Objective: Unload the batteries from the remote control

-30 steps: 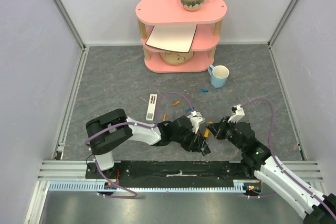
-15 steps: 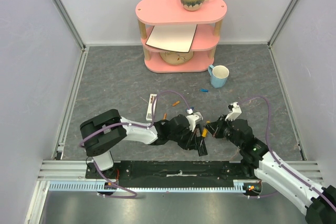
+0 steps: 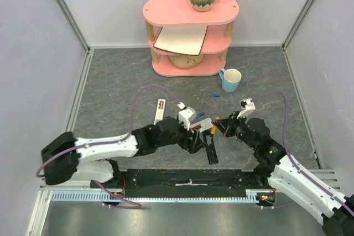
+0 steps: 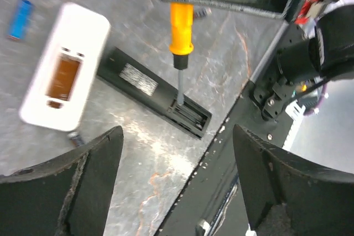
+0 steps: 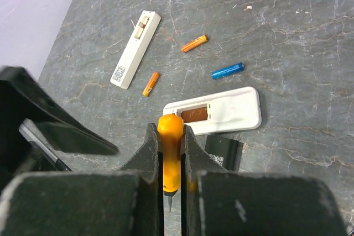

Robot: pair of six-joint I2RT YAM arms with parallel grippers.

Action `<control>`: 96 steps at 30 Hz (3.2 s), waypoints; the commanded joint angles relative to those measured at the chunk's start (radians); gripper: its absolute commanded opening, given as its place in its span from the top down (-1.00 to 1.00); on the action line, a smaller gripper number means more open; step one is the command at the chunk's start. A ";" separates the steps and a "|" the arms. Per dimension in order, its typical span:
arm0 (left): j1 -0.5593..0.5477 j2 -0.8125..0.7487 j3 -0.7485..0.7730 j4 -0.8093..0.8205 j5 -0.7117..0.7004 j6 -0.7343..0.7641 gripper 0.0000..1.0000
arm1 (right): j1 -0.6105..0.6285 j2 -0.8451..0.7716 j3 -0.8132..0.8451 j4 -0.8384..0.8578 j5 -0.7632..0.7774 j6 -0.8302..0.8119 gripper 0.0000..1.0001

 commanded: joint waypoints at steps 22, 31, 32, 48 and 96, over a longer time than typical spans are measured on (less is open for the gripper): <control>0.003 -0.366 -0.033 -0.371 -0.451 0.131 -0.98 | -0.100 0.407 0.253 -0.223 0.167 -0.160 1.00; 0.003 -0.311 -0.016 -0.366 -0.409 0.125 -0.96 | -0.148 0.604 0.256 -0.179 0.101 -0.199 0.92; 0.003 -0.304 -0.016 -0.366 -0.405 0.125 -0.96 | -0.151 0.610 0.258 -0.173 0.101 -0.204 0.89; 0.003 -0.288 -0.033 -0.316 -0.392 0.110 -0.98 | -0.156 0.421 0.232 -0.153 0.157 -0.223 -0.96; 0.900 -0.733 -0.033 -0.455 -0.112 0.020 -0.99 | -0.156 0.010 0.207 -0.239 0.316 -0.223 -0.96</control>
